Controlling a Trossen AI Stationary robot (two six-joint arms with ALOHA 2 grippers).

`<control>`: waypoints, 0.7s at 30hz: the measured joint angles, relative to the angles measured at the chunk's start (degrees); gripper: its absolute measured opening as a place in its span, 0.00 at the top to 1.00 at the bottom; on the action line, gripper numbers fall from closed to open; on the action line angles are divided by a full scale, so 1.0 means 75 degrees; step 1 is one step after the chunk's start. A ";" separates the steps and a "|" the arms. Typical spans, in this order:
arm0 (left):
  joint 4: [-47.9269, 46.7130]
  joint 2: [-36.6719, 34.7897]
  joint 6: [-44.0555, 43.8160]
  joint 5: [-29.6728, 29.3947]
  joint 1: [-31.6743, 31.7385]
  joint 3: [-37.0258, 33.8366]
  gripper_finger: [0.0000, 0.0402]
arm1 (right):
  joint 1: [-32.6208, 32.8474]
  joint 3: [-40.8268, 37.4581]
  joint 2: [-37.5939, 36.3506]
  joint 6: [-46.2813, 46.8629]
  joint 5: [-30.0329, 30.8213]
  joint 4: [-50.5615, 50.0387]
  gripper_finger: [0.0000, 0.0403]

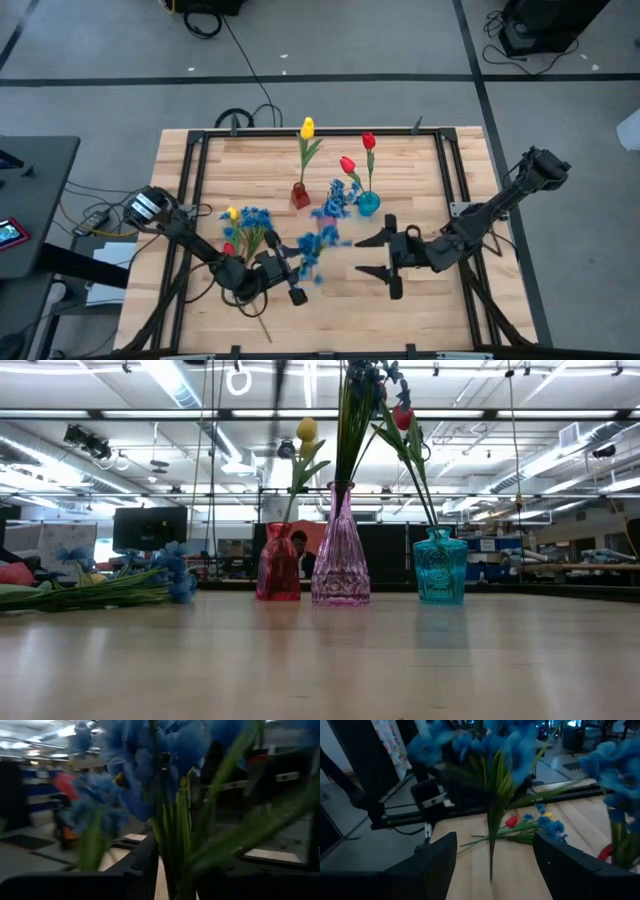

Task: Sort flowers into vase by color
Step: Put the blue flowers into the pink transparent vase

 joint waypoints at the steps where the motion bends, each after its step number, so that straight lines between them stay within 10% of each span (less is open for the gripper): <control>1: 0.0026 -0.0102 0.0196 -0.0210 -0.0054 0.0000 0.74 | 0.0081 0.0000 -0.0090 0.0075 0.0115 -0.0139 0.32; 21: 0.1812 -0.0575 0.3500 -0.0378 -0.0159 0.0003 0.74 | 0.1027 -0.0003 0.0303 0.1259 0.1948 -0.1165 0.33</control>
